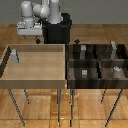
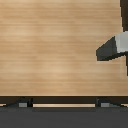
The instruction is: Place the milk carton into the appropriate compartment.
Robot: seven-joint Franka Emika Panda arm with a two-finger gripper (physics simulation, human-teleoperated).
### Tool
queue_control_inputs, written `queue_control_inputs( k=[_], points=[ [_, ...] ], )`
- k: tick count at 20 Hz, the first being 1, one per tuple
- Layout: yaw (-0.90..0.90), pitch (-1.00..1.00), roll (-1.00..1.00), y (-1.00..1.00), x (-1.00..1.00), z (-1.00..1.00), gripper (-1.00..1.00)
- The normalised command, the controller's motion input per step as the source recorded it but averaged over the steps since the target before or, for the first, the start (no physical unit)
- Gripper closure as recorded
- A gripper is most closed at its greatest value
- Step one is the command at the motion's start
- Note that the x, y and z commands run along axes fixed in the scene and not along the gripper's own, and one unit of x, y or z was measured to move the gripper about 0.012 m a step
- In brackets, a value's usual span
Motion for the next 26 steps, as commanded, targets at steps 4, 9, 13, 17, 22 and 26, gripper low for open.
queue_control_inputs(
  k=[4, 9, 13, 17, 22, 26],
  points=[
    [0.00, 0.00, 0.00, -1.00, 0.00, 0.00, -1.00],
    [0.00, 0.00, 0.00, -0.80, 0.07, 0.00, -1.00],
    [0.00, 0.00, 0.00, 0.00, 1.00, 0.00, -1.00],
    [0.00, 0.00, 0.00, 0.00, 1.00, 0.00, -1.00],
    [0.00, 0.00, 0.00, -0.03, 0.20, 0.00, -1.00],
    [0.00, 0.00, 0.00, -0.25, 0.00, 0.00, -1.00]
  ],
)
